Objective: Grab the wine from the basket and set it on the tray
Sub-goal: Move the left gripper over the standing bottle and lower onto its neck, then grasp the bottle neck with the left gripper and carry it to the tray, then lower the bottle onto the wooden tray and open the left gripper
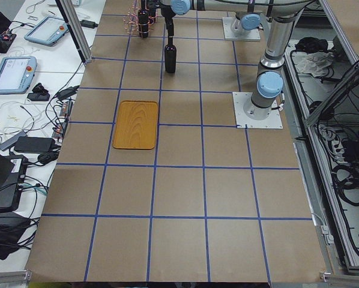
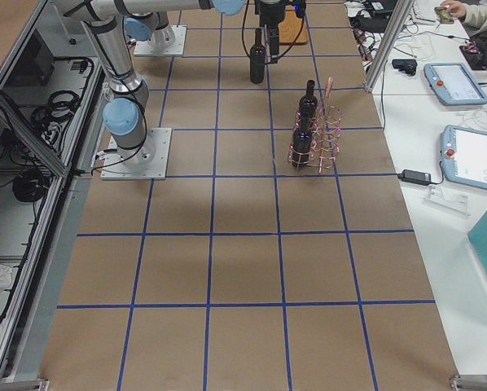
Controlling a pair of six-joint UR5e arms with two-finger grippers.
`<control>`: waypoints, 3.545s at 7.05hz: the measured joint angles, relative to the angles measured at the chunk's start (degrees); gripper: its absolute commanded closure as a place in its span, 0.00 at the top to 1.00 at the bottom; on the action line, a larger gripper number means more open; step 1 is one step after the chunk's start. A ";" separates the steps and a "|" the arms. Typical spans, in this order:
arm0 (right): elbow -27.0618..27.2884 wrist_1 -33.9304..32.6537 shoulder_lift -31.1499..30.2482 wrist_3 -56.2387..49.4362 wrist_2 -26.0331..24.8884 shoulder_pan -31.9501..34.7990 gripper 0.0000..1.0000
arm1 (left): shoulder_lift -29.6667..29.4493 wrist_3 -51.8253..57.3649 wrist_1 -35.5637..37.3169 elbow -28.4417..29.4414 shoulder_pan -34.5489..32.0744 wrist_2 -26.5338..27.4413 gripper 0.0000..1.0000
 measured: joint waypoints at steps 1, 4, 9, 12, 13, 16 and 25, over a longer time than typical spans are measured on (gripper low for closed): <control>0.00 0.02 0.00 0.07 0.00 0.00 1.00 | -1.00 -0.42 0.30 -0.04 -0.83 0.03 1.00; 0.34 0.07 -0.10 0.45 0.53 0.00 1.00 | -3.50 0.44 1.75 -0.22 -1.80 -0.28 0.36; 1.58 -0.17 -0.68 0.49 0.61 -0.01 1.00 | -3.00 3.50 2.35 0.16 -1.42 -0.42 0.00; 1.63 -0.36 -0.70 0.62 0.68 -0.05 1.00 | 0.59 14.61 1.44 2.83 6.18 1.57 0.01; 1.62 -0.49 -0.73 0.85 0.69 -0.07 1.00 | 1.29 21.03 1.17 4.09 11.25 2.03 0.01; 1.41 -0.46 -0.79 0.74 1.05 -0.02 1.00 | 0.92 43.92 0.57 5.45 28.99 1.94 0.00; 1.50 -0.61 -0.79 1.47 1.57 0.08 1.00 | -5.61 54.60 8.11 4.67 38.68 -1.45 0.00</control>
